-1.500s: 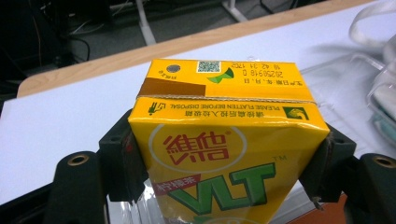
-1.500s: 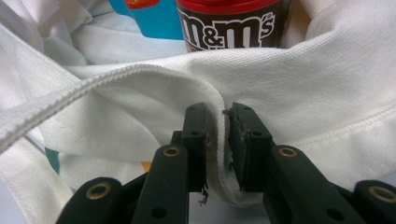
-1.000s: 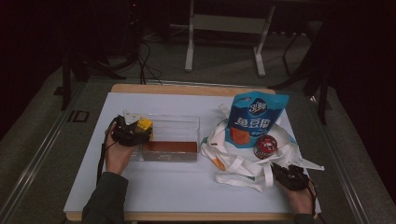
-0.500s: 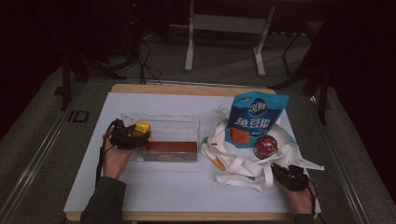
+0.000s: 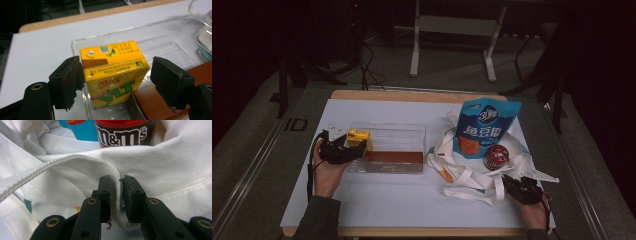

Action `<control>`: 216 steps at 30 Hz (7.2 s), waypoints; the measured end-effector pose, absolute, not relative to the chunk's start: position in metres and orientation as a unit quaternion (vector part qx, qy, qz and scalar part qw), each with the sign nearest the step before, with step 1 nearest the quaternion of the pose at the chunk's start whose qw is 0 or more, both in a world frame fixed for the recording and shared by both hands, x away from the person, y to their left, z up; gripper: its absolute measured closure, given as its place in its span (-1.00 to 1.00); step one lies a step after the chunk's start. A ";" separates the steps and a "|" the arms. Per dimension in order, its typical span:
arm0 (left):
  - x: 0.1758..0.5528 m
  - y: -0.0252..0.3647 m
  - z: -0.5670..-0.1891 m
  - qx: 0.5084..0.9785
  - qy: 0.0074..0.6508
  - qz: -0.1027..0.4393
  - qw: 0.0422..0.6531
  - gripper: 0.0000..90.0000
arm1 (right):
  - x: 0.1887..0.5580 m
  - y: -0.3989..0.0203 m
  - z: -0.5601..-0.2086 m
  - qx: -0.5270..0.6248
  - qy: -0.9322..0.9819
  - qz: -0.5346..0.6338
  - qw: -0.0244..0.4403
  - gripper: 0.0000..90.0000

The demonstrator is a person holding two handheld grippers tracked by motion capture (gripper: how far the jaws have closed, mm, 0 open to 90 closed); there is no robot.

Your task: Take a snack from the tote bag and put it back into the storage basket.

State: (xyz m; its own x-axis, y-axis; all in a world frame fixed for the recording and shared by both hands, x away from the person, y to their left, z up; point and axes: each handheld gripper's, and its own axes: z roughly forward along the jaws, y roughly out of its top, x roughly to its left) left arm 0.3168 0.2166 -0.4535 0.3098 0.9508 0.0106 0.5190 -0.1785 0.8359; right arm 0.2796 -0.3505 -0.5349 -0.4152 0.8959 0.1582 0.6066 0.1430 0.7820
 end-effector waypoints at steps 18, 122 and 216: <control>0.314 0.202 -0.445 0.721 0.480 0.282 0.413 -0.45 | 0.280 -0.351 -0.535 0.511 0.735 0.409 0.177 0.69; 0.271 0.114 -0.491 0.808 0.249 0.124 0.520 0.05 | 0.268 -0.375 -0.479 0.488 0.745 0.411 0.196 0.26; 0.274 0.085 -0.538 0.847 0.229 0.118 0.465 0.12 | 0.401 -0.323 -0.421 0.380 0.755 0.521 0.120 0.51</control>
